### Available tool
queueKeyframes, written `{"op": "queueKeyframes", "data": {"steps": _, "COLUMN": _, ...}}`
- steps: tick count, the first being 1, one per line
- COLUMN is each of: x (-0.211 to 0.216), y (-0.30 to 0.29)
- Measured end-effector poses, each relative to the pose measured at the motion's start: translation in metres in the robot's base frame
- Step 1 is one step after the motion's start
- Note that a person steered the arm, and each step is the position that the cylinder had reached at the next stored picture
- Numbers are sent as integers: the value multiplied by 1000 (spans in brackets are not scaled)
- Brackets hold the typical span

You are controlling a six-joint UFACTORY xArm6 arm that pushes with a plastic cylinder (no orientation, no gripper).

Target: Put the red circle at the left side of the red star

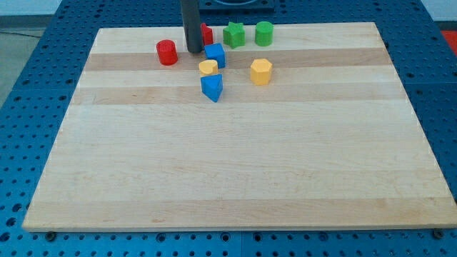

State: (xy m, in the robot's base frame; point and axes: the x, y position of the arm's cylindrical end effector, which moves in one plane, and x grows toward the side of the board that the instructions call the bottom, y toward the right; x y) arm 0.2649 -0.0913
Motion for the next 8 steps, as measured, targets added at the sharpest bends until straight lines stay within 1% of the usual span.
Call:
{"op": "queueKeyframes", "data": {"steps": 1, "x": 30, "y": -11}}
{"op": "queueKeyframes", "data": {"steps": 2, "x": 52, "y": -35}}
{"op": "queueKeyframes", "data": {"steps": 3, "x": 56, "y": -67}}
{"op": "queueKeyframes", "data": {"steps": 4, "x": 40, "y": -51}}
{"op": "queueKeyframes", "data": {"steps": 5, "x": 36, "y": -35}}
{"op": "queueKeyframes", "data": {"steps": 7, "x": 16, "y": -35}}
{"op": "queueKeyframes", "data": {"steps": 8, "x": 12, "y": -35}}
